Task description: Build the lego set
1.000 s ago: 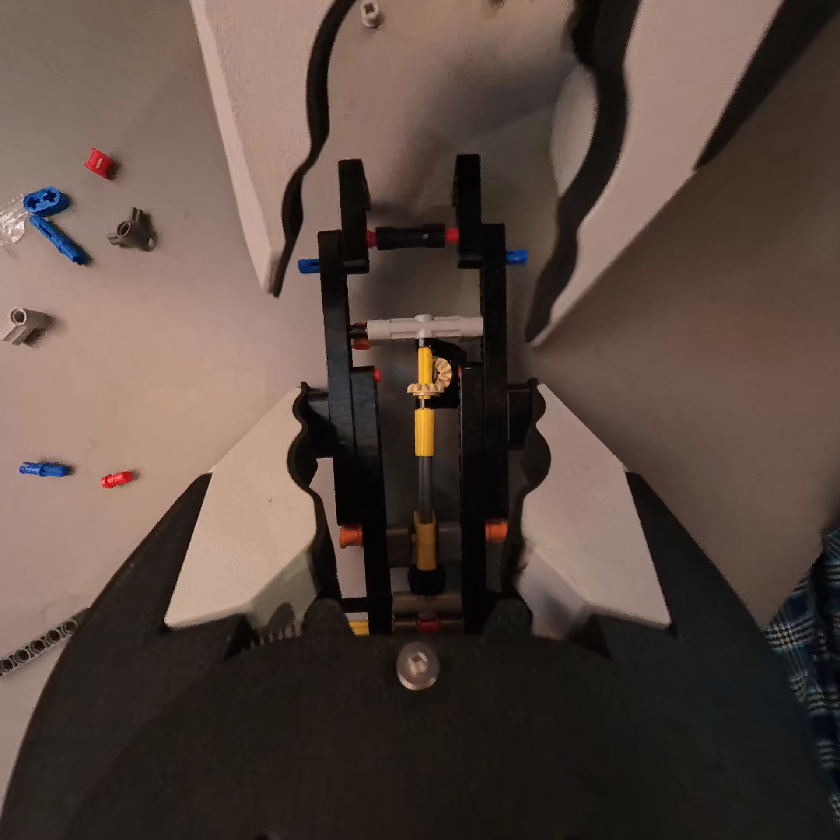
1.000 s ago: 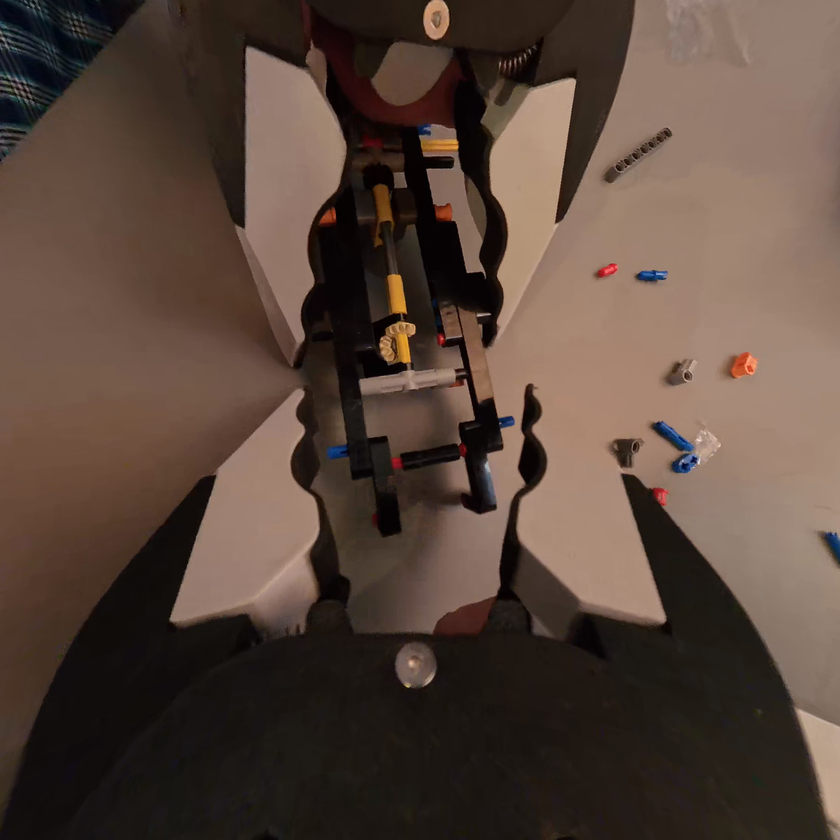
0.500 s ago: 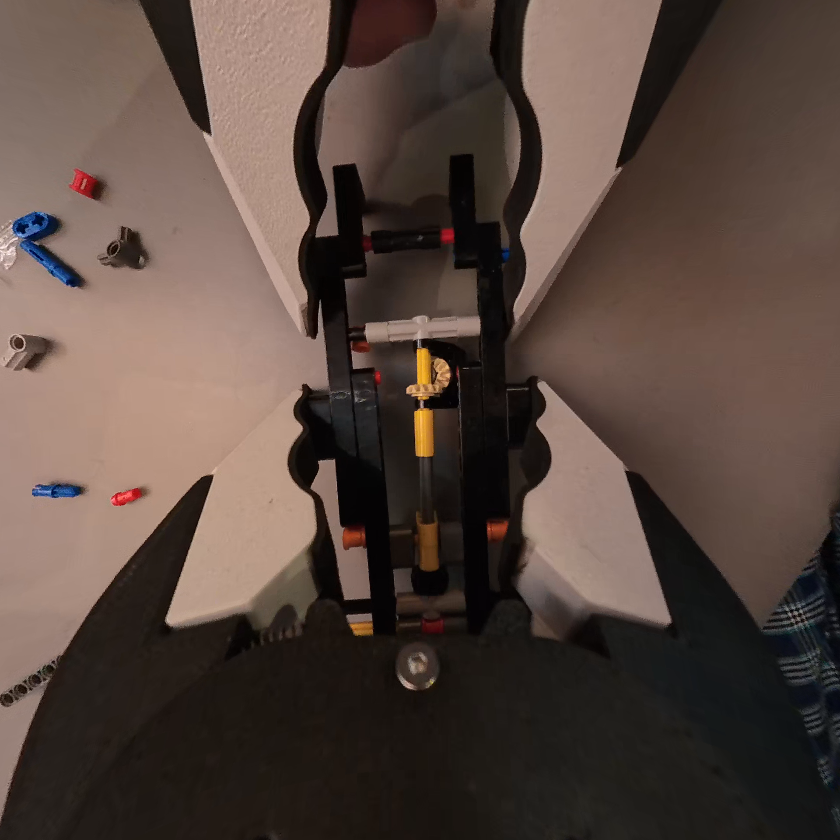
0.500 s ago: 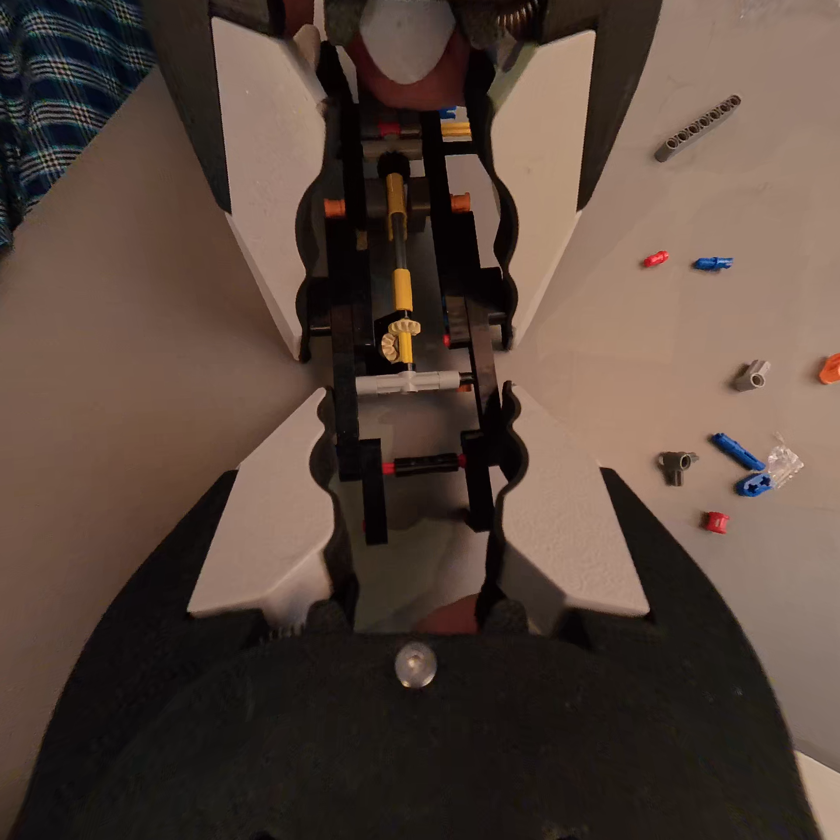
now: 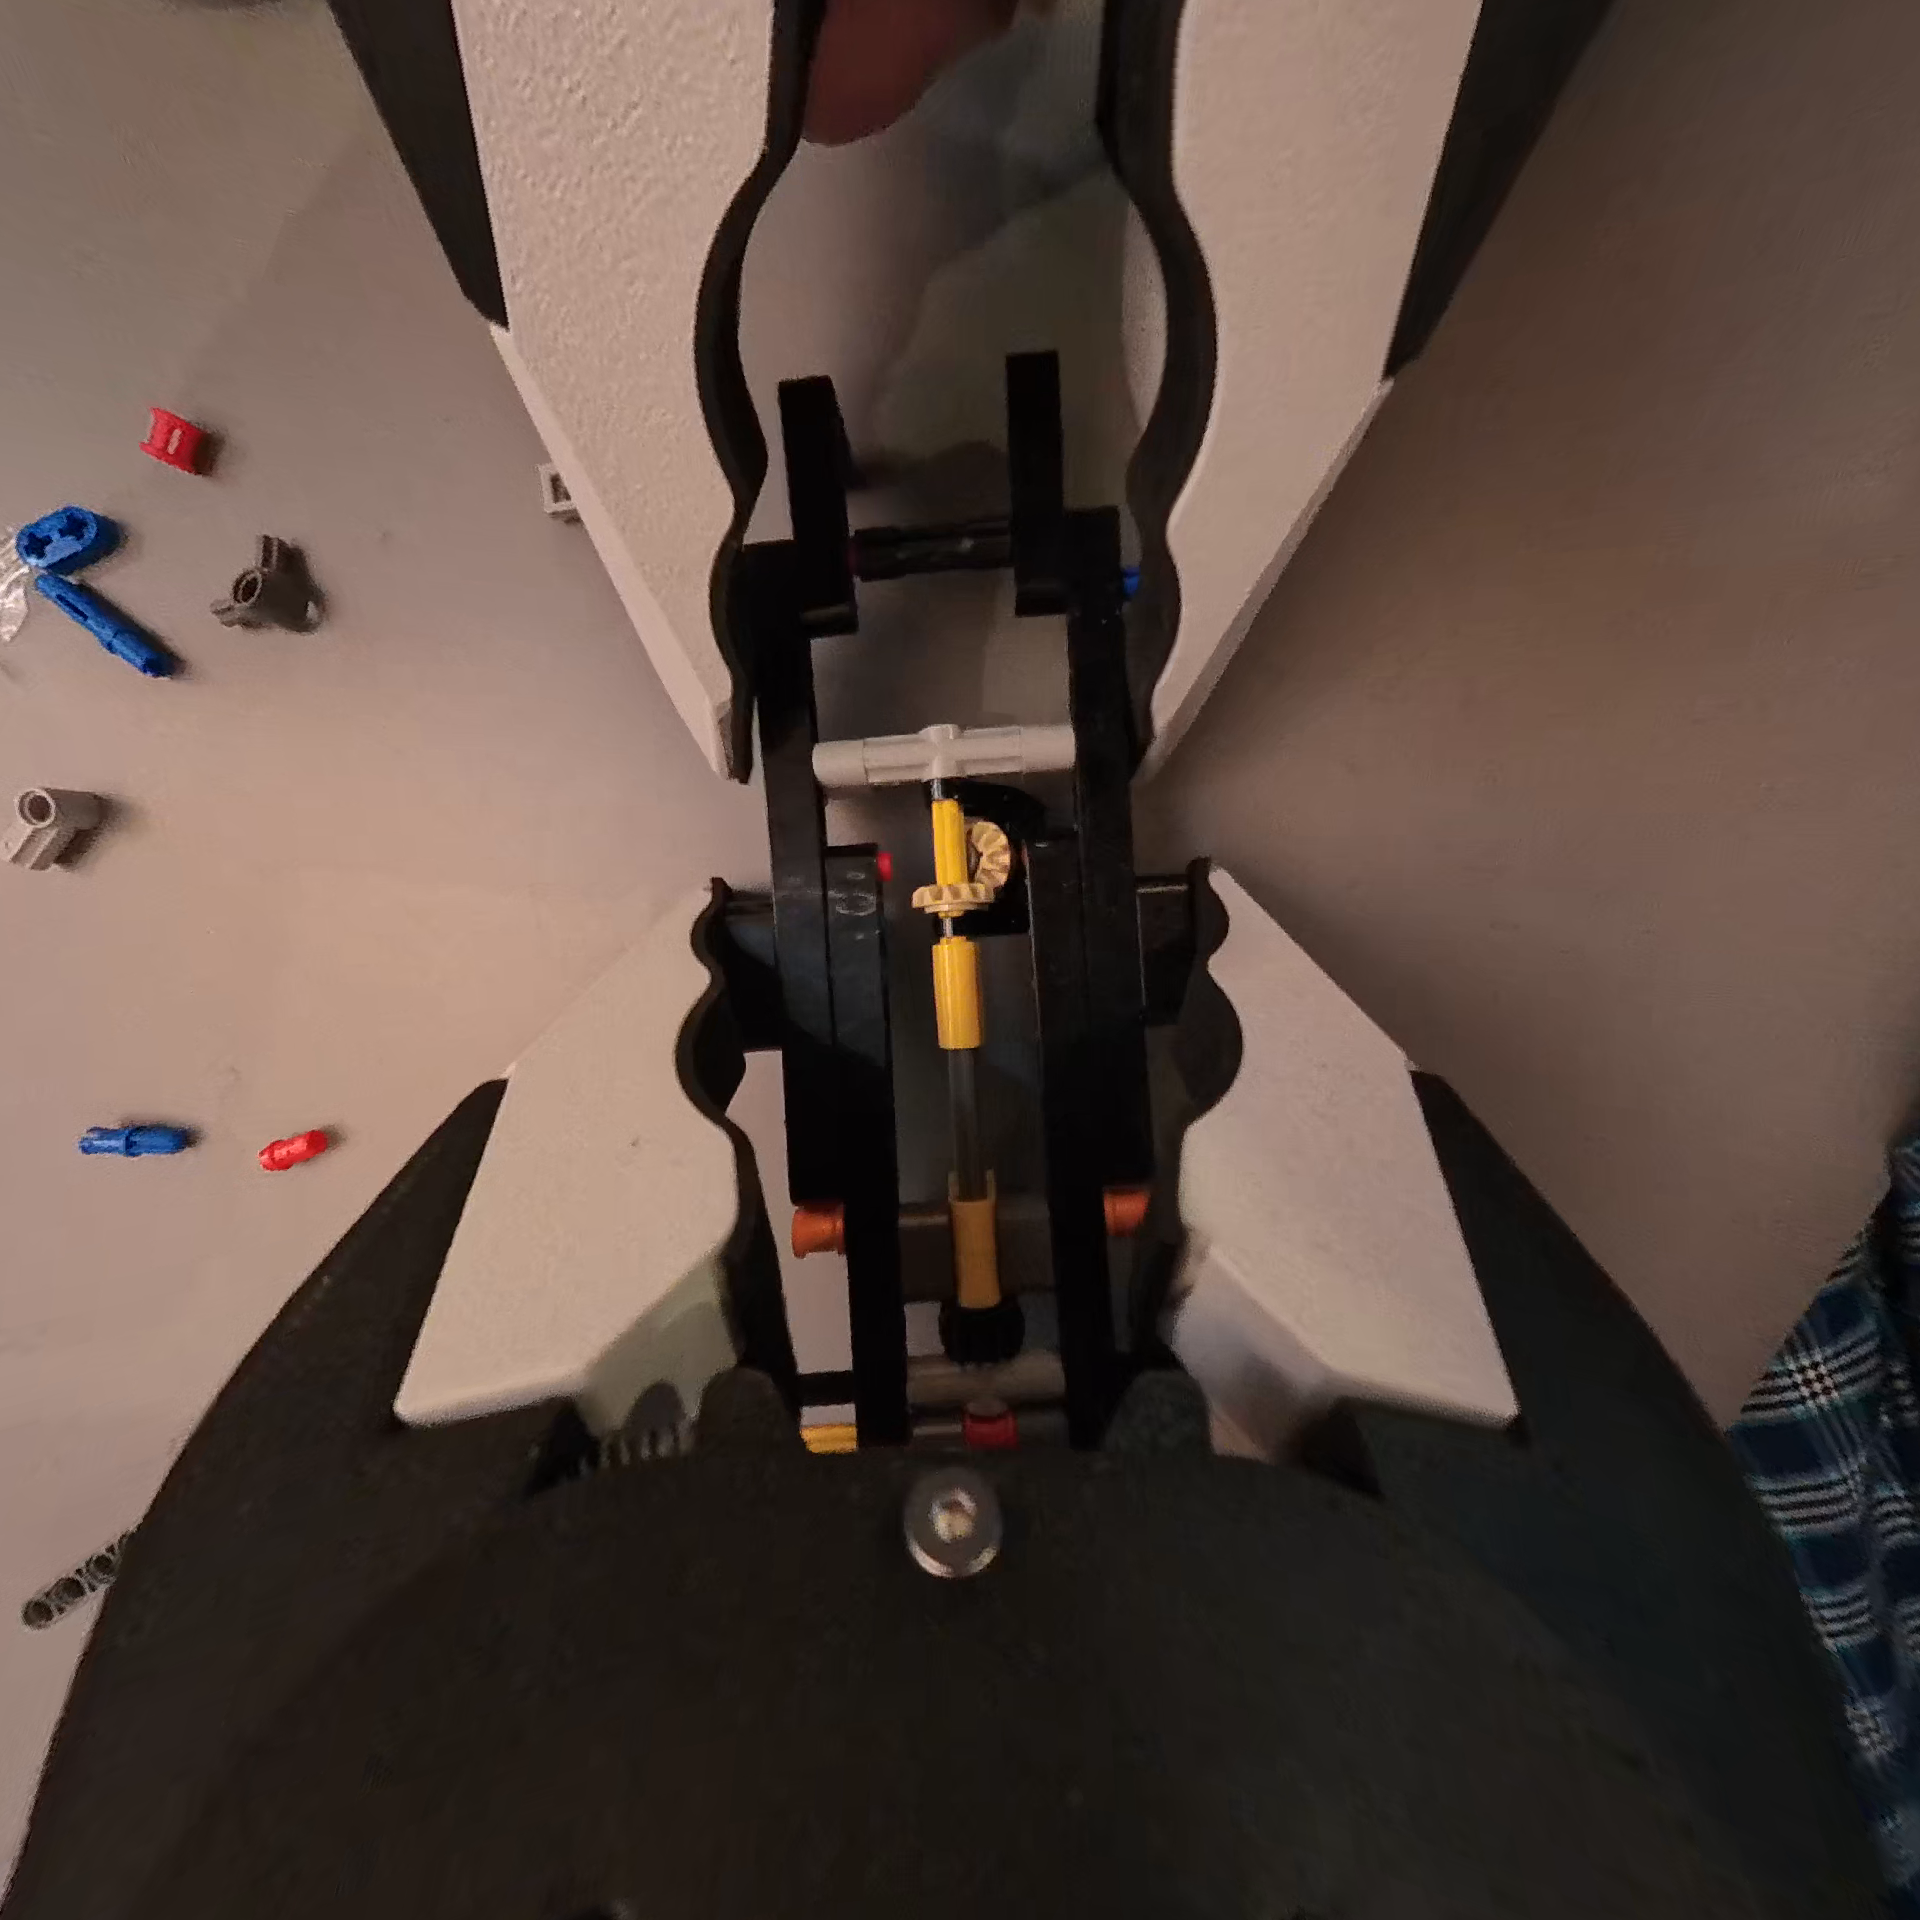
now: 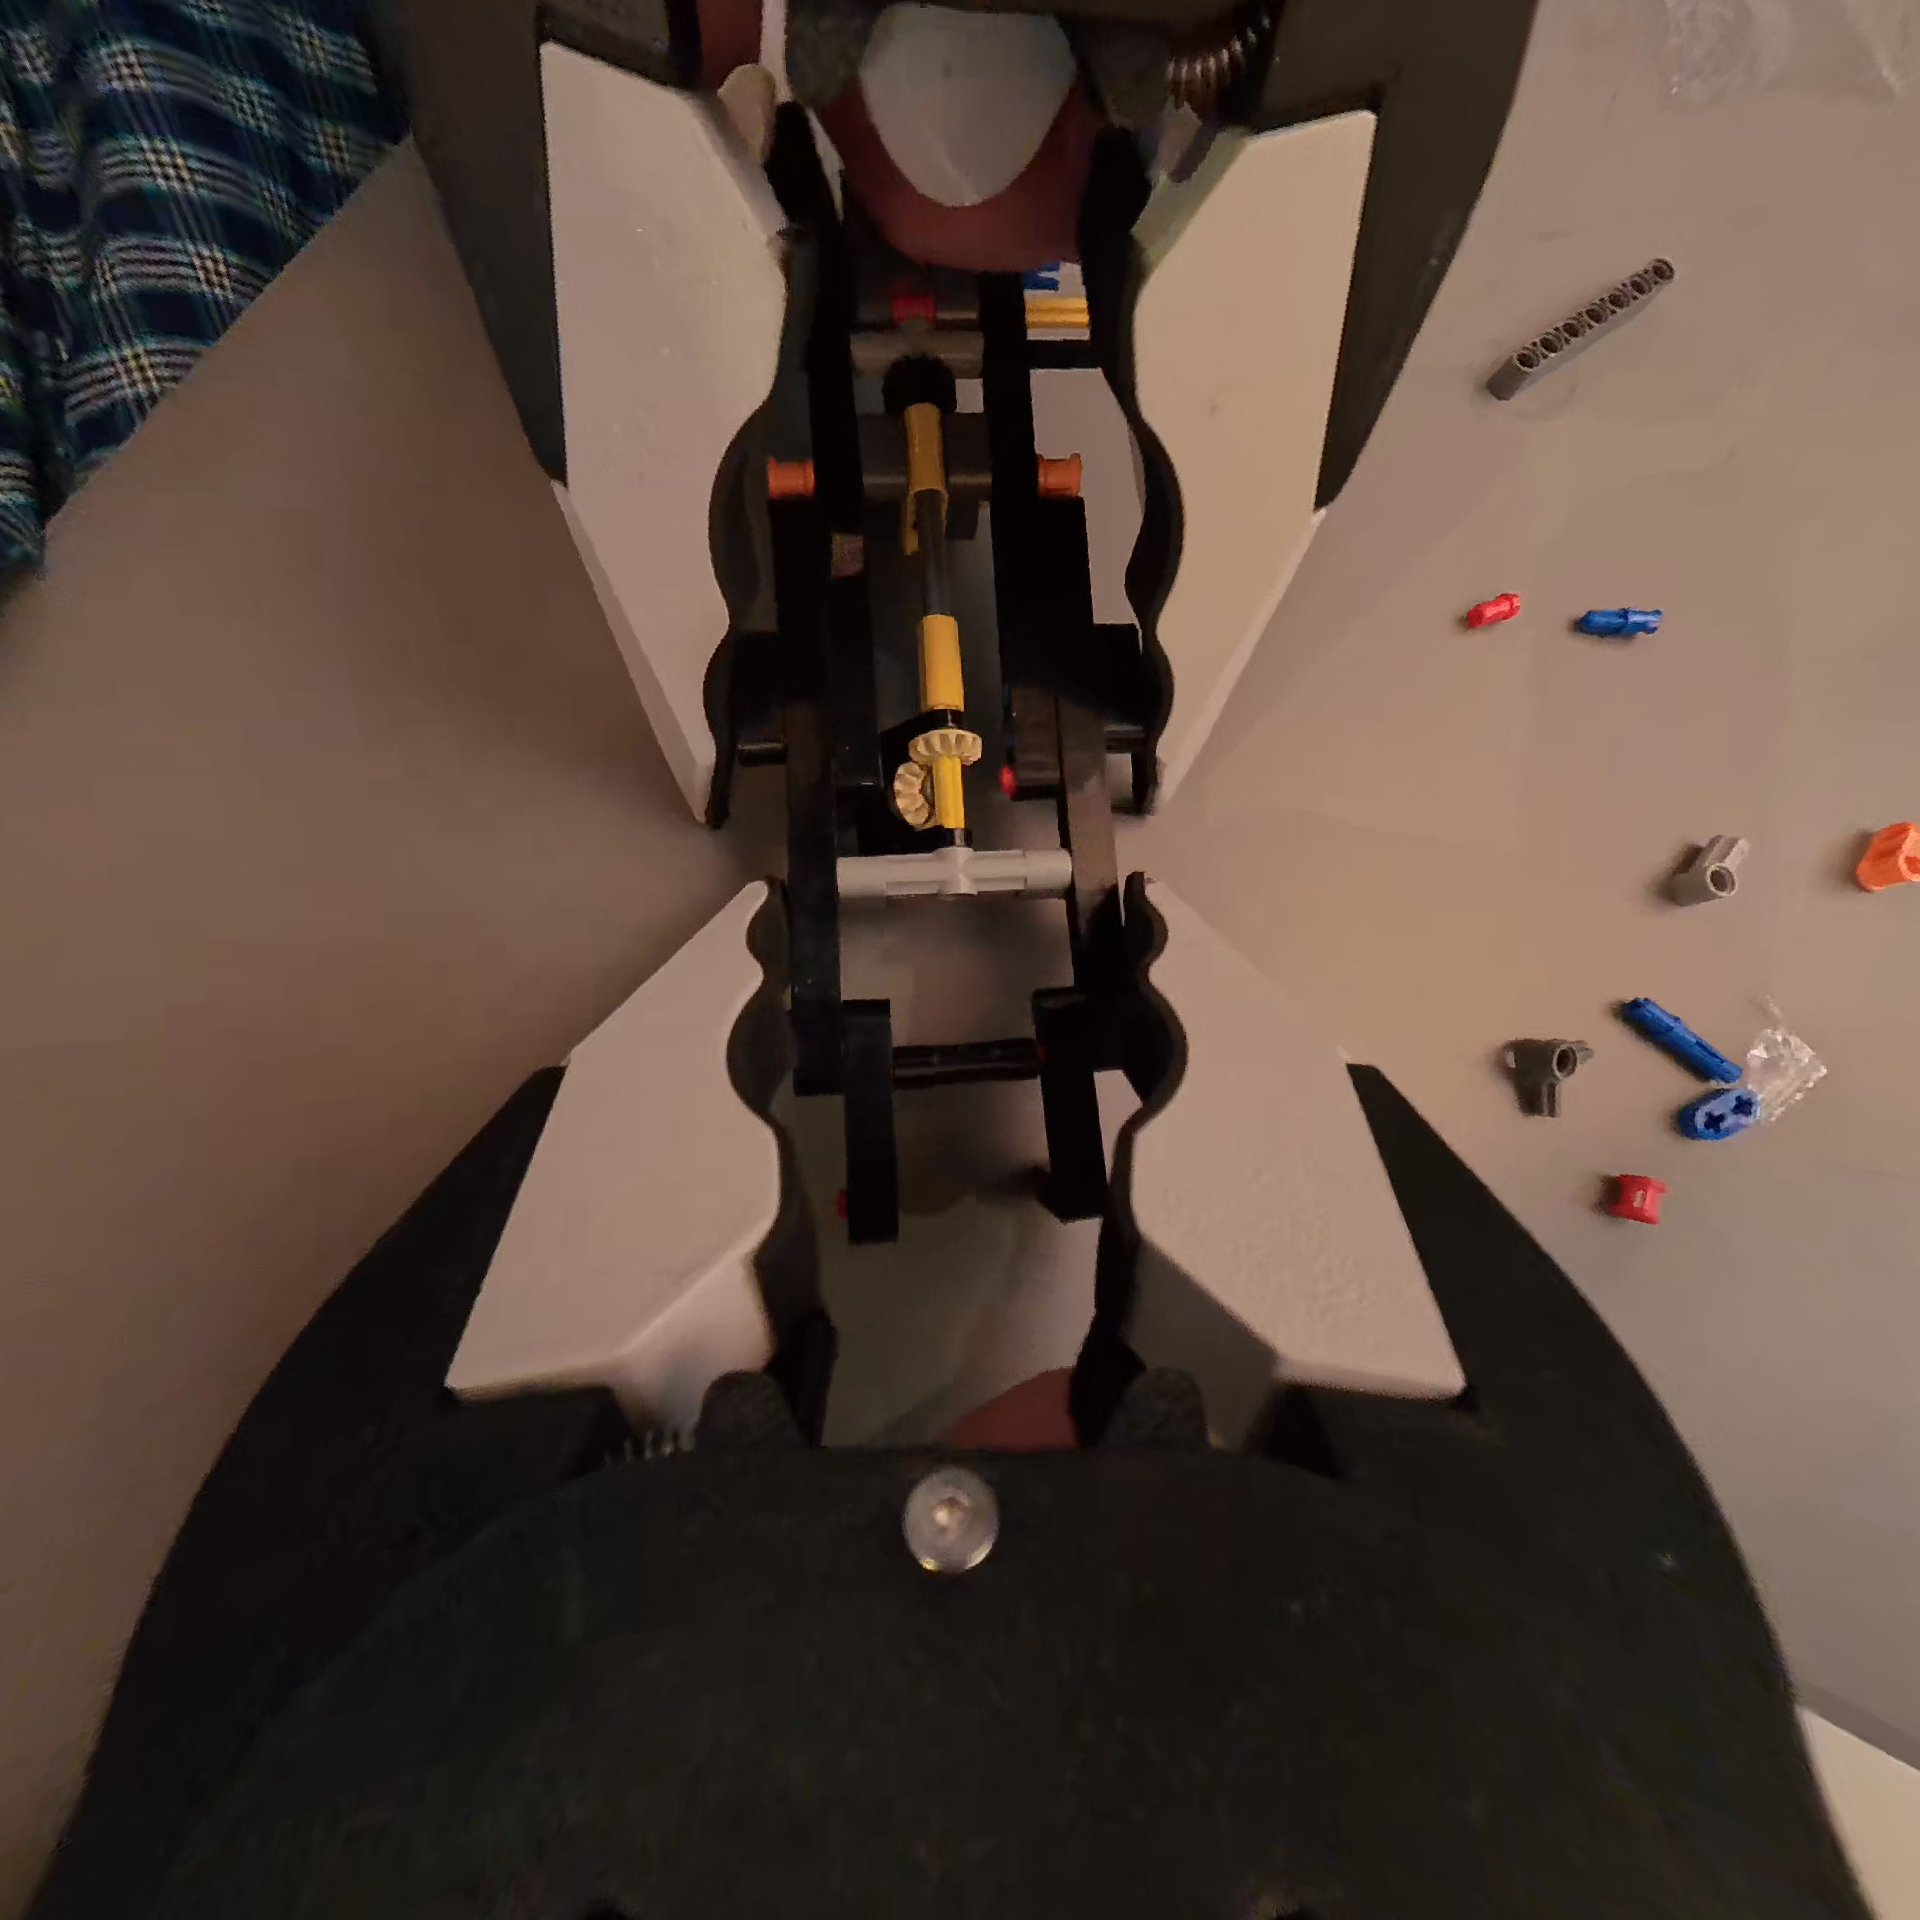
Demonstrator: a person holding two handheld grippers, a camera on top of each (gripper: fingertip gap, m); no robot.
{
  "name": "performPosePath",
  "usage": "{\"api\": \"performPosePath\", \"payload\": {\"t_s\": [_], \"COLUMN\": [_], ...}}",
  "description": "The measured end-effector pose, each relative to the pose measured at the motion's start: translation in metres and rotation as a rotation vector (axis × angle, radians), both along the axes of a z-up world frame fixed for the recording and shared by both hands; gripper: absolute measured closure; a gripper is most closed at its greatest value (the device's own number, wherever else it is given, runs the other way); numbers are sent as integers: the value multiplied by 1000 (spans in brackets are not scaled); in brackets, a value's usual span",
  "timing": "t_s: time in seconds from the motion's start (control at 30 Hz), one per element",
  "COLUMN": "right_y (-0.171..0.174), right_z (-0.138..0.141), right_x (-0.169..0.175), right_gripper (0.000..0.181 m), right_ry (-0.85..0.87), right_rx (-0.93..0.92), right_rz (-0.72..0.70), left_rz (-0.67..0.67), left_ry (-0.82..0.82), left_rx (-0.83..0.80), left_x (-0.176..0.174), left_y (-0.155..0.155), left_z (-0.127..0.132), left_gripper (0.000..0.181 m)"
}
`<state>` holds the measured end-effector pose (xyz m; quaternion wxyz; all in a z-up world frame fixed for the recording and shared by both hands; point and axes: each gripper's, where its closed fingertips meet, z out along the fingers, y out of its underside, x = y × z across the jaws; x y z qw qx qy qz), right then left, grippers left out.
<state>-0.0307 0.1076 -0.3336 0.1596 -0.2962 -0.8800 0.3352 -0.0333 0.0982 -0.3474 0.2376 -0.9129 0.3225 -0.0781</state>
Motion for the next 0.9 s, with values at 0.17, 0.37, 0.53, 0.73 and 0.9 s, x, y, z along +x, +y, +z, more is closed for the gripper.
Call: {"api": "performPosePath", "payload": {"t_s": [0.17, 0.37, 0.53, 0.73, 0.9], "right_y": [10, 18, 15, -38, -77], "right_z": [10, 34, 115, 161, 191], "right_x": [9, 15, 17, 41, 59], "right_gripper": [101, 100, 127, 158, 150], "right_ry": [3, 47, 210, 314, 383], "right_rx": [17, -40, -234, -312, -491], "right_rz": [-22, -85, -229, -248, -340], "left_rz": [30, 120, 134, 45, 64], "left_ry": [-18, -79, -394, -798, -960], "left_rx": [70, 221, 558, 710, 668], "left_x": [-5, -23, -11, 36, 79], "left_y": [1, 3, -7, -46, -62], "left_z": [12, 52, 155, 223, 220], "left_gripper": [83, 73, 160, 181, 108]}}
